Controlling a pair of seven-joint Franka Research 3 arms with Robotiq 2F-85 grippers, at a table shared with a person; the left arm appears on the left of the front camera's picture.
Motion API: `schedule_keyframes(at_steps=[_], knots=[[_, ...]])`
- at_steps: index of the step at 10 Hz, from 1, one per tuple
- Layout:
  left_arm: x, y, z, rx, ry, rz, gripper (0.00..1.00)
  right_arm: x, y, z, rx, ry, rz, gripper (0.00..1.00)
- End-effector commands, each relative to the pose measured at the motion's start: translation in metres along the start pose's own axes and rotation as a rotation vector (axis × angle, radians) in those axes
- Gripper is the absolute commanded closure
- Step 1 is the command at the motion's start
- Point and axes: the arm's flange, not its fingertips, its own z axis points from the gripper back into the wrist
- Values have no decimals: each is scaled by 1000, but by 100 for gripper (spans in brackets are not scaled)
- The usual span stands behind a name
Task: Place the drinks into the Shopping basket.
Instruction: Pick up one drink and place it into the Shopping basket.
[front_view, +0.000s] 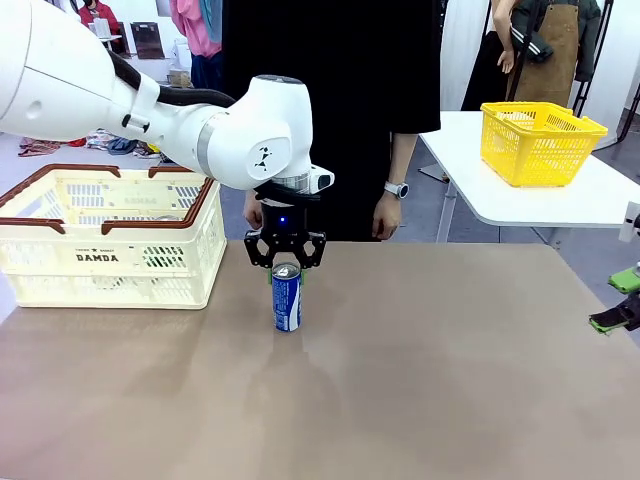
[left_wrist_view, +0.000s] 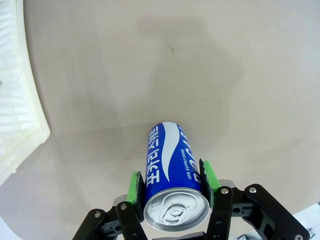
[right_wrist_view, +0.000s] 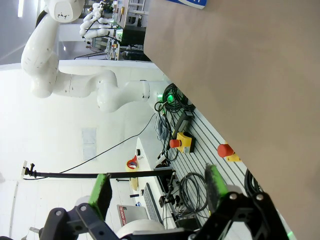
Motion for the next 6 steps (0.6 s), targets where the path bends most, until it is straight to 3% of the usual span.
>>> schedule_keyframes(at_steps=[1, 6], knots=[[3, 2, -2, -10, 31, -13, 100, -1, 3, 2, -1, 8, -13, 0], [2, 8, -2, -45, 71, -26, 100, -1, 3, 2, -1, 8, -13, 0]])
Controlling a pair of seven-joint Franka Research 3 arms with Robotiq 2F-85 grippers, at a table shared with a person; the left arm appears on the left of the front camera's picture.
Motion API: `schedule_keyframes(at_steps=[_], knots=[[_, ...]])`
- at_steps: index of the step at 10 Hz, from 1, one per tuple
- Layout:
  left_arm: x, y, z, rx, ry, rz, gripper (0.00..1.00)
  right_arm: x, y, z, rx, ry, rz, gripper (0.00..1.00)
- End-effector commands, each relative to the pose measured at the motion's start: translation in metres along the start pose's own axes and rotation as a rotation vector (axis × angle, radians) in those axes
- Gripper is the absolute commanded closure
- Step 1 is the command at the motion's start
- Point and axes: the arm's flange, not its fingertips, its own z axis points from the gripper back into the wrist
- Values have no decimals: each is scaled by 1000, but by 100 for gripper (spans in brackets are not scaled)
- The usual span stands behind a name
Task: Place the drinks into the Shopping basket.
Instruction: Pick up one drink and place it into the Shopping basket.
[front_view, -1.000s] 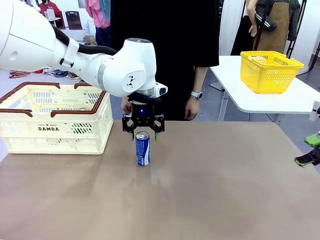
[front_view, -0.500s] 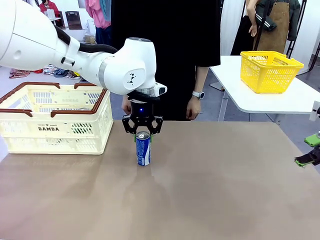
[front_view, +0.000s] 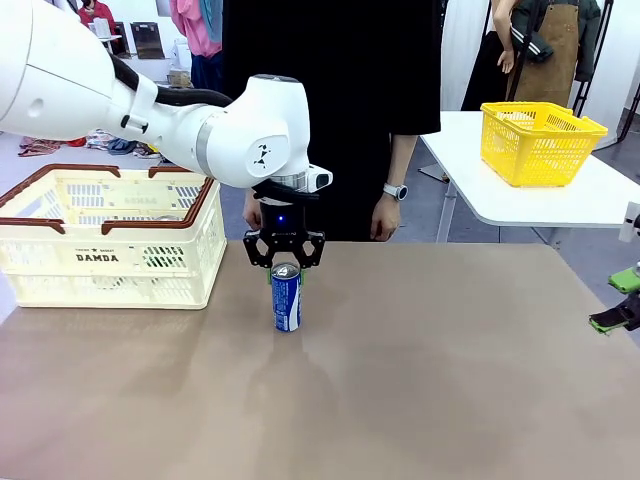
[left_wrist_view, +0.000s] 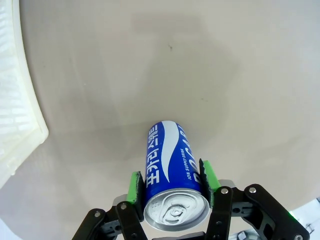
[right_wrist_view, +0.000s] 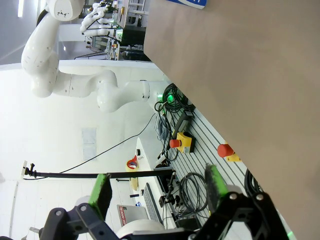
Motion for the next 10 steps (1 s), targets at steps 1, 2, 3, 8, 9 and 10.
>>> schedule_keyframes(at_steps=[1, 2, 3, 8, 9, 10], knots=[[-3, 8, 7, -29, 49, -5, 100, -1, 3, 2, -1, 8, -13, 0], [-4, 15, 27, -30, 48, 20, 100, -1, 3, 2, -1, 8, -13, 0], [-7, 23, 51, -26, 39, 21, 100, -1, 3, 2, -1, 8, -13, 0], [-14, 76, 166, 47, 8, -250, 100, -1, 3, 2, -1, 8, -13, 0], [-16, 89, 166, 27, 2, -284, 100, -1, 3, 2, -1, 8, -13, 0], [-15, 98, 160, -29, 12, -286, 100, -1, 3, 2, -1, 8, -13, 0]])
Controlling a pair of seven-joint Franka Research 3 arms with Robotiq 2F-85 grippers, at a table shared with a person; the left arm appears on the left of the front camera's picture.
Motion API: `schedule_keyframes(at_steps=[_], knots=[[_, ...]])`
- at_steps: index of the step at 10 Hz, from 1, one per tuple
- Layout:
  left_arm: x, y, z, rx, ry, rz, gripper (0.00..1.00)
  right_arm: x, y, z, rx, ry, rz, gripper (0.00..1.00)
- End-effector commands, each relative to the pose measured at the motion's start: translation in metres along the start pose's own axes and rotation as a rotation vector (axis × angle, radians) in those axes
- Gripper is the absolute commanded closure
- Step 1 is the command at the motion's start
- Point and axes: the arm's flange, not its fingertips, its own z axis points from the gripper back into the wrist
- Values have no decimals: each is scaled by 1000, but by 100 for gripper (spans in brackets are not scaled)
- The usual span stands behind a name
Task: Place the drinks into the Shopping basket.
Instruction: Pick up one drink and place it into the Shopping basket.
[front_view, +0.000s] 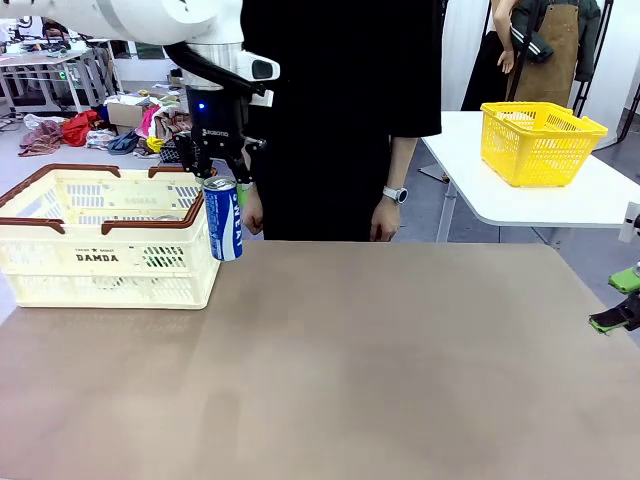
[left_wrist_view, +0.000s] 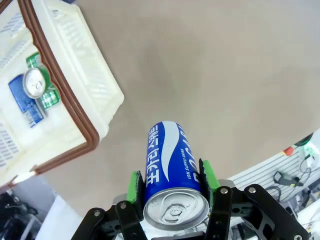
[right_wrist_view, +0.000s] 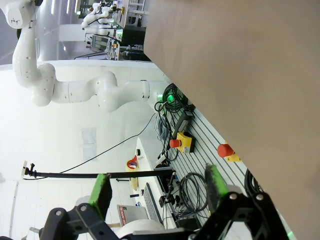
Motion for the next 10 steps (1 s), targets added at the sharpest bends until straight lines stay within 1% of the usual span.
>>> schedule_keyframes(at_steps=[1, 5, 6, 7, 8, 9, 10], knots=[[-2, -10, 2, 14, -3, 32, 100, -1, 3, 2, -1, 8, -13, 0], [-2, -10, 2, 14, -3, 32, 100, -1, 3, 2, -1, 8, -13, 0], [0, -11, -3, 2, 5, 14, 100, -1, 3, 2, -1, 8, -13, 0], [6, -13, 6, 27, -46, -52, 100, -1, 3, 2, -1, 8, -13, 0], [16, -5, 25, 32, -82, -56, 100, -1, 3, 2, -1, 8, -13, 0], [27, 15, 56, 21, -133, -14, 100, -1, 3, 2, -1, 8, -13, 0], [35, 38, 86, -10, -162, 0, 100, -1, 3, 2, -1, 8, -13, 0]])
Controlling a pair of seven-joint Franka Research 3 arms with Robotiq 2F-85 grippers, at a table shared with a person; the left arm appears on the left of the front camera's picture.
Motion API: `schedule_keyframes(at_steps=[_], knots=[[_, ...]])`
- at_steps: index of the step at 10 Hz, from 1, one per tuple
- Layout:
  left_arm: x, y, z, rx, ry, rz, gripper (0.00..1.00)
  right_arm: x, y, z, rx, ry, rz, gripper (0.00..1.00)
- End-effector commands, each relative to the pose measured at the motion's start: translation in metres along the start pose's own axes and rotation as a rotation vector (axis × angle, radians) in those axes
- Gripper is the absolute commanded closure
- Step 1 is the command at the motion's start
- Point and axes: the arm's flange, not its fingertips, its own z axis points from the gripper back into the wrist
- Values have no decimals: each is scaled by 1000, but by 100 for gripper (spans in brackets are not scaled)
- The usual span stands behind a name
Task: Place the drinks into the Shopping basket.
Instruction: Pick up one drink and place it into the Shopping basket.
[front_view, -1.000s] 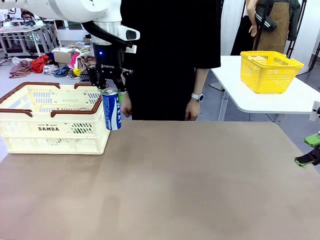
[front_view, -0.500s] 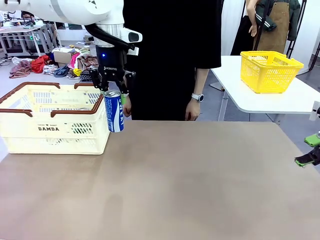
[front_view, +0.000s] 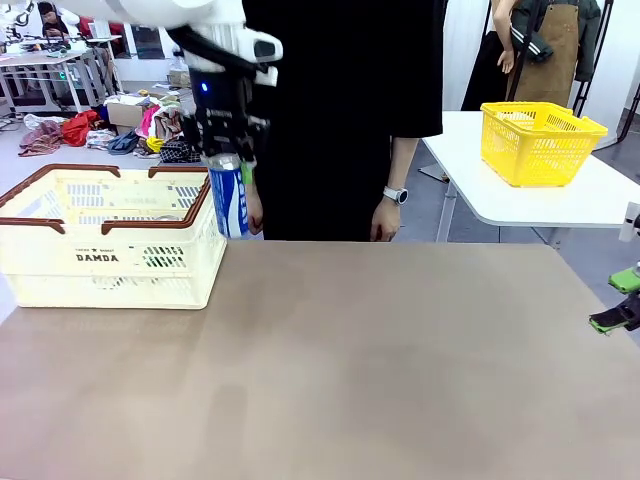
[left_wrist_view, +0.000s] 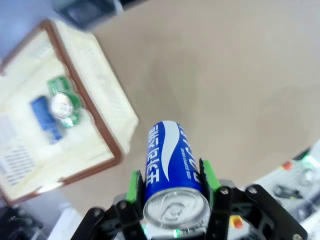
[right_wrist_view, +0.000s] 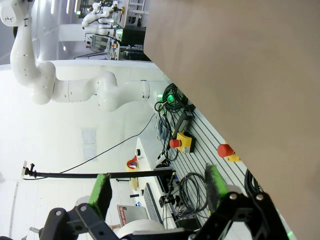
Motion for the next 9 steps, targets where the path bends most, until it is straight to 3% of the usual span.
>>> schedule_keyframes(at_steps=[1, 4, 7, 9], knots=[[32, 53, 51, -68, -45, 26, 100, -1, 3, 2, -1, 9, -13, 0], [46, 138, 65, -157, -138, 129, 100, -1, 3, 2, -1, 9, -13, 0], [38, 172, 24, -223, -154, 216, 100, -1, 3, 2, -1, 9, -13, 0], [32, 177, -7, -207, -132, 262, 100, -1, 3, 2, -1, 9, -13, 0]])
